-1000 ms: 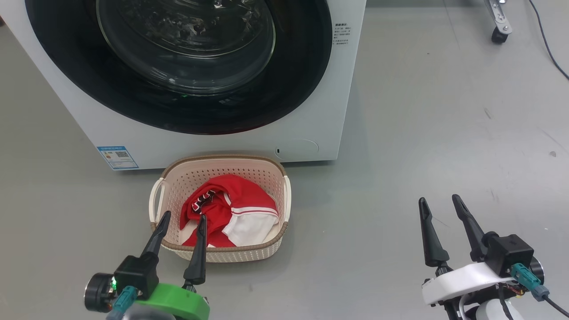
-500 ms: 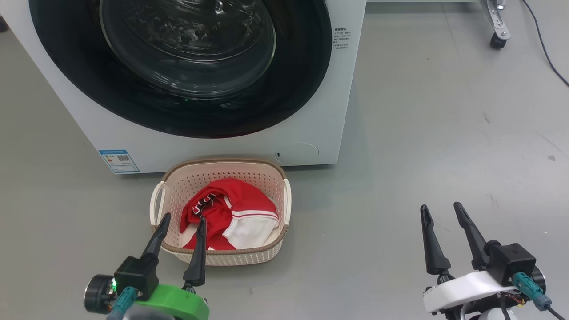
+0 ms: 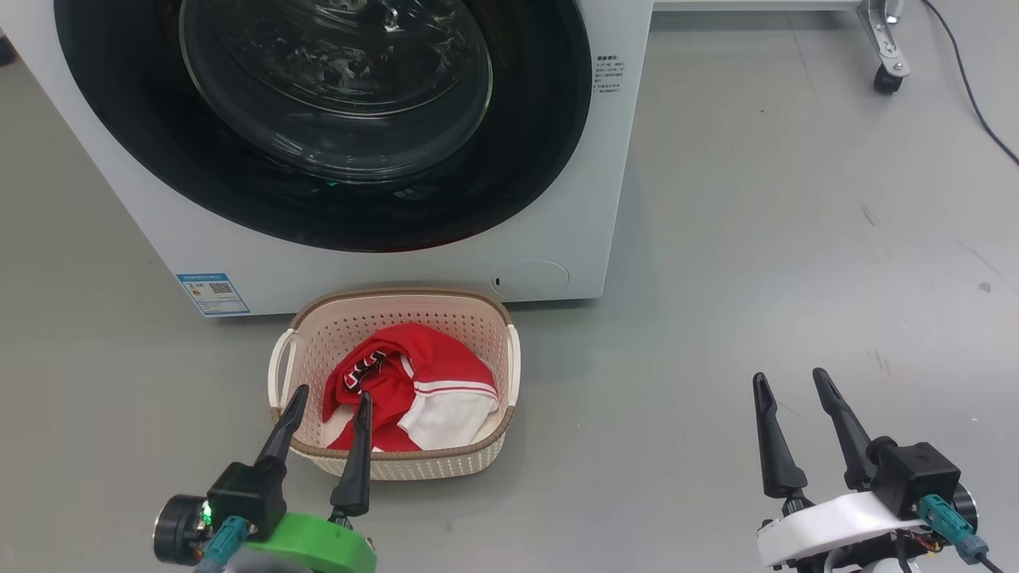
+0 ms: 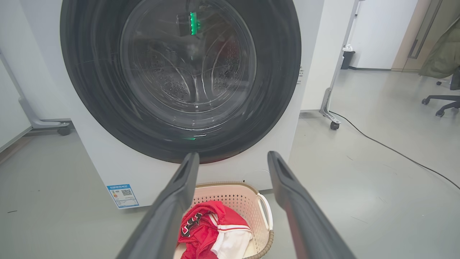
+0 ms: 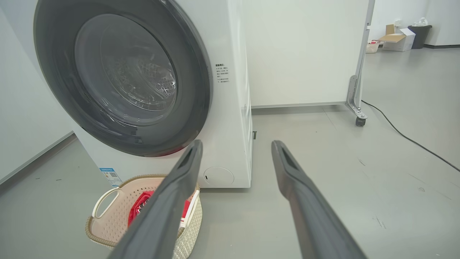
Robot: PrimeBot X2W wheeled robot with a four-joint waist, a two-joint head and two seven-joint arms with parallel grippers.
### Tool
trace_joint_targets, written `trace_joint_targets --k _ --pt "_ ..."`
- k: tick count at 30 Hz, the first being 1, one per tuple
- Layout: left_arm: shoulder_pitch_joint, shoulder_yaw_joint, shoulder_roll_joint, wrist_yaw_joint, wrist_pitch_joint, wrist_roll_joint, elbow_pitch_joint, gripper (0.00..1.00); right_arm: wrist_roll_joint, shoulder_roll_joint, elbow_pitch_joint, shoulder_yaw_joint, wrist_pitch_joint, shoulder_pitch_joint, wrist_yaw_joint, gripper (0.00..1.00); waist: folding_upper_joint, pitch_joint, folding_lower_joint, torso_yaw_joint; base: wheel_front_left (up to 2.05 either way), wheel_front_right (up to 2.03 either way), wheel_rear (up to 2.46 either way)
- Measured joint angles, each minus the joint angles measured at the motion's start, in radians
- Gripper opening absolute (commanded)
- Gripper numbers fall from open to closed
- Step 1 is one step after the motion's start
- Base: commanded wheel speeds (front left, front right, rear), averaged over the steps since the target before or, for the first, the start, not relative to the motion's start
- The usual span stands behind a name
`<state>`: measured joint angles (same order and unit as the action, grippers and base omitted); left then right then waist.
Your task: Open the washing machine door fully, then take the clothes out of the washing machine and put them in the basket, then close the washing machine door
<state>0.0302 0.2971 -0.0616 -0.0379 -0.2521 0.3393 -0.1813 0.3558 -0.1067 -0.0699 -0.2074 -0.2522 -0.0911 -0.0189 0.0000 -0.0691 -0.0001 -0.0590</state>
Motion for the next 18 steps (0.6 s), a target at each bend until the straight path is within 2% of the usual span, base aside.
trace_joint_targets --k 2,3,12,18 --pt "0.0 0.001 0.0 0.0 0.0 0.001 0.0 1.0 -0.001 0.002 0.001 0.0 0.0 0.0 0.0 1.0 0.0 0.002 0.0 0.0 0.0 0.0 0.0" --pt "-0.001 0.001 0.002 0.0 0.002 0.001 -0.009 0.0 -0.001 0.004 -0.008 0.0 0.0 -0.001 0.0 0.0 0.0 0.002 0.0 0.0 0.0 0.0 0.0" --pt "-0.038 0.01 0.016 0.0 0.005 0.001 -0.098 0.0 0.0 0.023 -0.098 -0.008 0.002 -0.027 0.0 0.0 0.0 0.002 0.0 0.0 0.0 0.0 0.0" --pt "-0.051 0.009 0.017 0.001 0.005 0.044 -0.099 0.0 0.041 0.028 -0.102 -0.009 0.005 -0.04 0.001 0.0 0.0 0.003 0.0 0.002 0.0 0.0 0.0"
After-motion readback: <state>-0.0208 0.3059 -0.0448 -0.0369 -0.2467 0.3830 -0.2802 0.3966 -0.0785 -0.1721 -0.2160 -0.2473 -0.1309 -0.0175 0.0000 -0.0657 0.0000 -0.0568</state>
